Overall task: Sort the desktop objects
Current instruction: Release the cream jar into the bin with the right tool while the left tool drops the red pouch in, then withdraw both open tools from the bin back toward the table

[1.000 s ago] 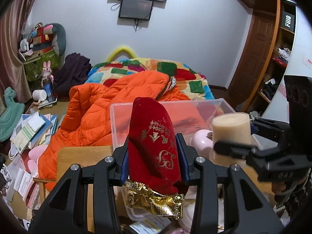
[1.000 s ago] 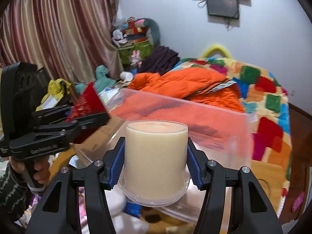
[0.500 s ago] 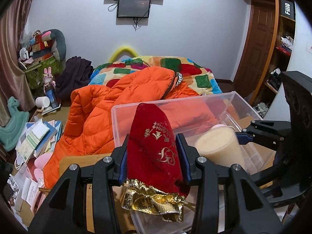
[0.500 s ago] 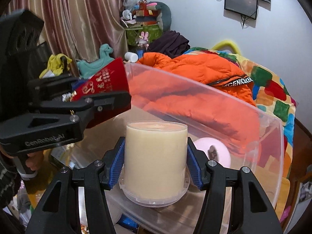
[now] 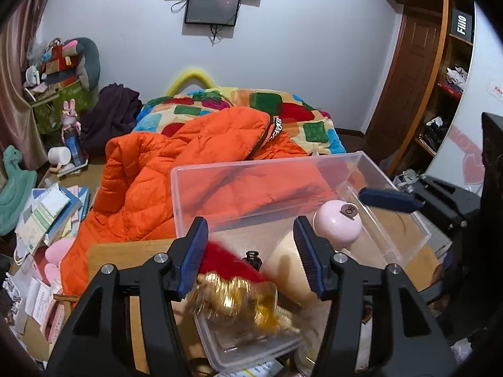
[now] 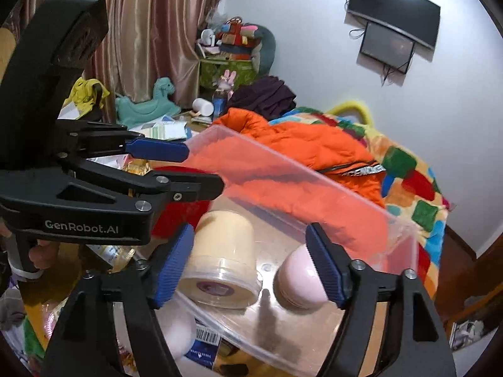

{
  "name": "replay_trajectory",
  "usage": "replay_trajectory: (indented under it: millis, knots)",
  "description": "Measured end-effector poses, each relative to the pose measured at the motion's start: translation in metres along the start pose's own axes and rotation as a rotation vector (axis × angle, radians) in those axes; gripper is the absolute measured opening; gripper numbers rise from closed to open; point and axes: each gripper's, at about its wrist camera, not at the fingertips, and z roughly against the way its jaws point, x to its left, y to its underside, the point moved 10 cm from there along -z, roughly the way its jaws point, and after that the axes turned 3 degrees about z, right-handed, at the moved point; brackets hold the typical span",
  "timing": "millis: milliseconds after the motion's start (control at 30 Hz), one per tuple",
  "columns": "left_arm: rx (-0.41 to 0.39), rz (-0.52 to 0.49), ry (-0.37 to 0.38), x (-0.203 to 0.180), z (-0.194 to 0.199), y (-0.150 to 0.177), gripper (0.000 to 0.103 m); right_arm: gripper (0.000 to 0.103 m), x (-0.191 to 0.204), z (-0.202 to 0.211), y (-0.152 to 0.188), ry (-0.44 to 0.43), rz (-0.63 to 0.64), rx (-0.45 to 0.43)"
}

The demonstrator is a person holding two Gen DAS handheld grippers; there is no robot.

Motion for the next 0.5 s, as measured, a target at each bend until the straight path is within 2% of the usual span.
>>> replay_trajectory:
  millis: [167, 433, 500]
  knots:
    - [-0.039, -0.002, 0.015, -0.011, 0.021, -0.006, 0.067, 0.078, -0.012, 0.025, -0.003, 0.034, -0.038, -0.033]
    - [-0.114, -0.056, -0.010, -0.030, 0.066, -0.012, 0.075, 0.081, -0.028, 0.072, -0.002, 0.077, -0.094, -0.093]
    - [-0.131, -0.060, -0.010, -0.034, 0.077, -0.012, 0.080, 0.081, -0.029, 0.083, 0.000, 0.086, -0.102, -0.105]
